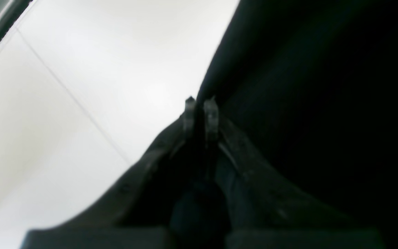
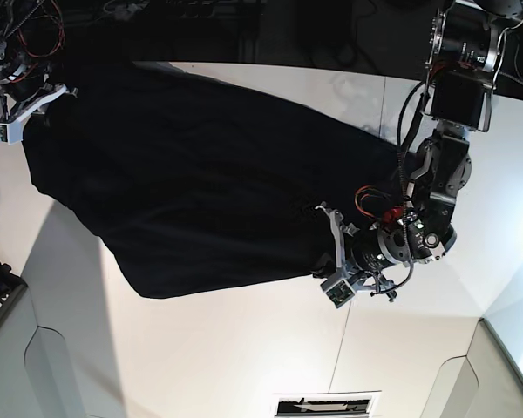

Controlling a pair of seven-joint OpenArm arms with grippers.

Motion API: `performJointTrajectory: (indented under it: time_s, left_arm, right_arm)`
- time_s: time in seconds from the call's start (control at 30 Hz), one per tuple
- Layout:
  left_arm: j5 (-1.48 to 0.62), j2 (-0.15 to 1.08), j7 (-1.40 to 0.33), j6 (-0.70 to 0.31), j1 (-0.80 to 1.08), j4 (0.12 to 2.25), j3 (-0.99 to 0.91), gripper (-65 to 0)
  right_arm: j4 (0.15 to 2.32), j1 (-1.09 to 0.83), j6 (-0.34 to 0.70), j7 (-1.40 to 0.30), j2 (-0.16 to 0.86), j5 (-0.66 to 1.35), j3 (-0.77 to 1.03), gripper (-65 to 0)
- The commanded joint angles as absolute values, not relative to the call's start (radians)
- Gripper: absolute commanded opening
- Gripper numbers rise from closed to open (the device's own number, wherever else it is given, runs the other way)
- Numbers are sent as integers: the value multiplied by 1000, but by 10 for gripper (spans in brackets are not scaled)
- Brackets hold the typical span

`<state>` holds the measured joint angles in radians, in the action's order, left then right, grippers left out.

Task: Layout the t-shirt on the table in an organized manner, then fold the t-shirt properly
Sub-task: 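Lift the pinched fabric with the left gripper toward the left arm's base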

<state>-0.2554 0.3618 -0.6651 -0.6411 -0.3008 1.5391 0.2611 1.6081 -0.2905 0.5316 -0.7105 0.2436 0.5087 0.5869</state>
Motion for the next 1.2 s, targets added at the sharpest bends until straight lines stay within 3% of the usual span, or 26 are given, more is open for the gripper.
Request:
performJointTrajectory:
  time_s: [0.0, 0.3, 0.5, 0.63, 0.7, 0.87, 1.17]
  left_arm:
    - [-298, 384, -664, -640, -314, 1603, 256, -650]
    - [-506, 505, -715, -698, 18, 2038, 256, -650]
    - [-565, 505, -715, -698, 230, 2081, 256, -650]
    - [-611, 505, -715, -698, 264, 2081, 256, -406]
    - [-671, 505, -715, -698, 264, 2081, 256, -315]
    - [-773, 503, -715, -698, 263, 2081, 256, -304]
    - [-686, 482, -706, -698, 204, 2077, 213, -305]
  right_arm:
    - [1614, -288, 535, -703, 258, 516, 593, -650]
    - [1613, -266, 535, -696, 258, 516, 593, -650]
    - [1613, -238, 535, -696, 257, 513, 593, -650]
    - [1613, -224, 534, -696, 257, 516, 593, -650]
    - [1613, -222, 530, -696, 257, 517, 593, -650]
    - [1613, -222, 528, -696, 246, 590, 593, -650]
    - [1613, -124, 539, -697, 174, 707, 593, -650]
